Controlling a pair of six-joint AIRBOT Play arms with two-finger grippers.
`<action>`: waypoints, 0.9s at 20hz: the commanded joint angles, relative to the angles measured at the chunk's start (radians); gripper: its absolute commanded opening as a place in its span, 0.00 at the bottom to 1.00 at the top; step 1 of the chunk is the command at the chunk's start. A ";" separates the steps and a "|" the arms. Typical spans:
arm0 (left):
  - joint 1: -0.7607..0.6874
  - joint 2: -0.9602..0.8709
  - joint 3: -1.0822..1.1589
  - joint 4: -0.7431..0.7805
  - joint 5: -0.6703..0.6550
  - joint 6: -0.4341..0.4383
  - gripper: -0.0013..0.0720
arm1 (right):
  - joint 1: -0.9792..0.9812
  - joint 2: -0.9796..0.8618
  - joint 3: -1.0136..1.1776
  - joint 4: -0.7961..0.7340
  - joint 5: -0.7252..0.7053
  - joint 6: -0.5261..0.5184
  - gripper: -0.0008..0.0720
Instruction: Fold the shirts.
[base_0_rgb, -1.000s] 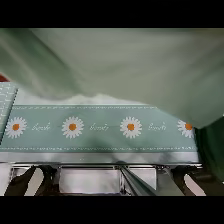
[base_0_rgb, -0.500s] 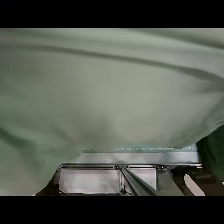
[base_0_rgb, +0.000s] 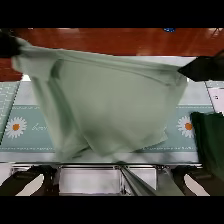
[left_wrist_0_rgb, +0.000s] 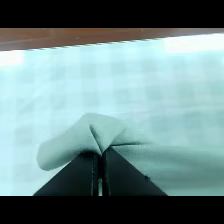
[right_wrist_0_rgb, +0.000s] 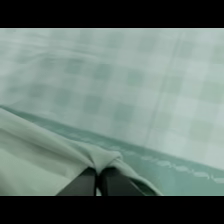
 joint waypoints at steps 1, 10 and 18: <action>0.000 -0.251 -0.024 -0.017 0.281 -0.106 0.04 | -0.001 -0.233 -0.048 -0.037 -0.249 -0.022 0.04; 0.041 -0.557 0.005 -0.405 0.491 -0.117 0.72 | -0.094 -0.781 0.327 0.289 -0.383 0.077 0.42; 0.454 -0.536 0.107 -0.414 -0.290 -0.003 0.71 | -0.398 -0.629 0.367 0.080 0.164 0.008 0.57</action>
